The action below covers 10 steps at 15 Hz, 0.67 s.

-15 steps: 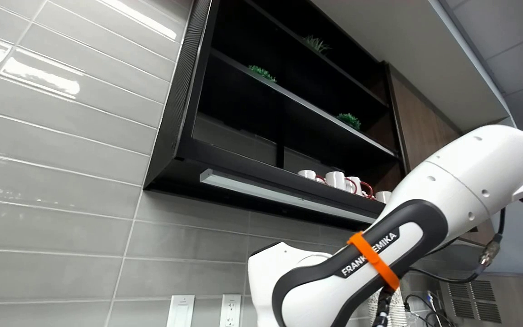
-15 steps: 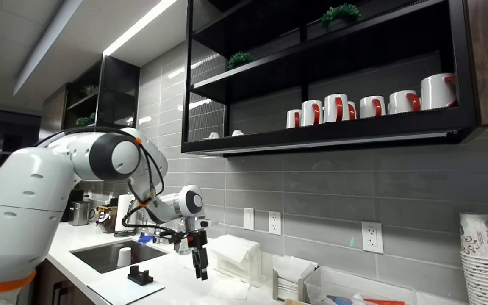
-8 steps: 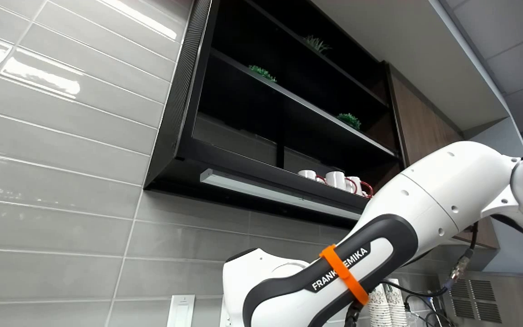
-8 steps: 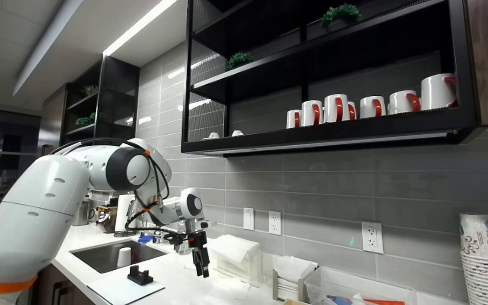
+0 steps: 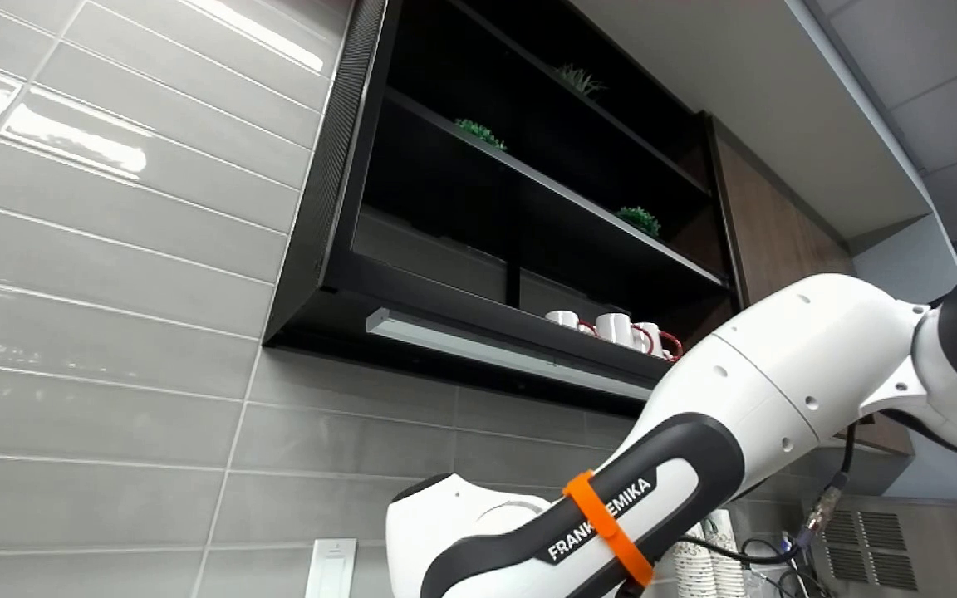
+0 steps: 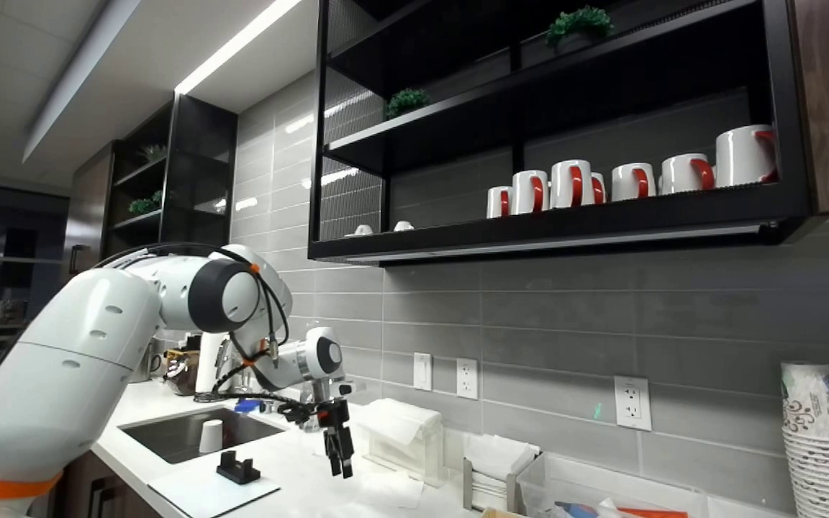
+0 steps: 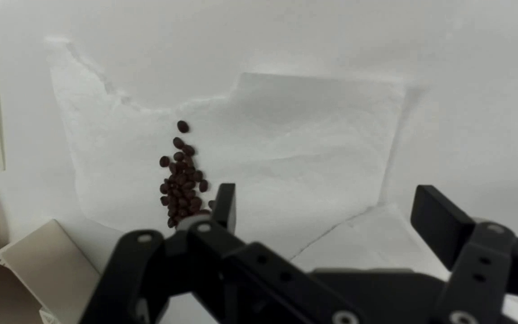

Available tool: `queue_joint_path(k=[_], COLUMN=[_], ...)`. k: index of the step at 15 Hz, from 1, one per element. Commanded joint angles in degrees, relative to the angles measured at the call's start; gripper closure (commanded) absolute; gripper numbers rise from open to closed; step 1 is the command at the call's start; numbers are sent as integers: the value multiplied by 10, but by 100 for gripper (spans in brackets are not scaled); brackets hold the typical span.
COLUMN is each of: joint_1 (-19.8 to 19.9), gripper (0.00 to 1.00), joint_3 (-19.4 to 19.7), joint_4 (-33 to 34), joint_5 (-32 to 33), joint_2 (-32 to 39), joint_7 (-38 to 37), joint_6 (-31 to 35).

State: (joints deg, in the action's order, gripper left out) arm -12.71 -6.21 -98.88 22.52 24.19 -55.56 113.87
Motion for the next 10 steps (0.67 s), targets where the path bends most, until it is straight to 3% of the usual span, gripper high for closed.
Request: queue_joint_path(k=[1,9,10], joint_1=[-26,-48,-49], gripper=[0,0,6], joint_3=[22,50,52], joint_4=[39,69,70], joint_5=[-1,-1,-3], joint_2=[52,107,110], joint_7=[-3,-2,-2], joint_6=[2,-1,-2])
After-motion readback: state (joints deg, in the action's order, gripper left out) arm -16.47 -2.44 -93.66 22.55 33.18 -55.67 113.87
